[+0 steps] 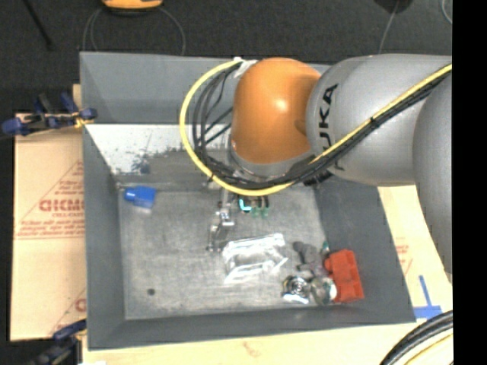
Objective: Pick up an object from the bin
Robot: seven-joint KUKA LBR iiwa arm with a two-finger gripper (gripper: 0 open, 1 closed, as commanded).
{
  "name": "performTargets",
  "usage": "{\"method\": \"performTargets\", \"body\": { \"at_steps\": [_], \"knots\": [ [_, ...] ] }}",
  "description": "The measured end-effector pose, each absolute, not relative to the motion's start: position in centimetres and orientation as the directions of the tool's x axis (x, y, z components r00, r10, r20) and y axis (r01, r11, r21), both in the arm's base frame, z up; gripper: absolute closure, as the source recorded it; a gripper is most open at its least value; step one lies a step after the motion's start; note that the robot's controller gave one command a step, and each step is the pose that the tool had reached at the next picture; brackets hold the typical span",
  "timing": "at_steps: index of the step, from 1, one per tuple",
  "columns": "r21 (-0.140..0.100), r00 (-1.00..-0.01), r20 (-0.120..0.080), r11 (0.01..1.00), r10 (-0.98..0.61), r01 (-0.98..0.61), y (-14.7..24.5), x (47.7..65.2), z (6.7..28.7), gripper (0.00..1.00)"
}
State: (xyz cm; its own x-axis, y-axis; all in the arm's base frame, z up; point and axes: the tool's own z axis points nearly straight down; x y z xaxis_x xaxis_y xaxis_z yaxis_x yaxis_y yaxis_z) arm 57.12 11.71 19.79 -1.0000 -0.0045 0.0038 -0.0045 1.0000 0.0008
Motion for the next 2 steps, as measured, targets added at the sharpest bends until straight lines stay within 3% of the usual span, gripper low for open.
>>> {"method": "performTargets", "body": {
  "at_steps": [1,2],
  "knots": [
    [0.003,-0.98,-0.002,0.98,-0.199,-0.199,5.1,58.8,11.0,0.0],
    [-0.001,-0.883,-0.001,0.883,-0.47,-0.47,2.9,54.5,10.4,0.0]
  ]
}}
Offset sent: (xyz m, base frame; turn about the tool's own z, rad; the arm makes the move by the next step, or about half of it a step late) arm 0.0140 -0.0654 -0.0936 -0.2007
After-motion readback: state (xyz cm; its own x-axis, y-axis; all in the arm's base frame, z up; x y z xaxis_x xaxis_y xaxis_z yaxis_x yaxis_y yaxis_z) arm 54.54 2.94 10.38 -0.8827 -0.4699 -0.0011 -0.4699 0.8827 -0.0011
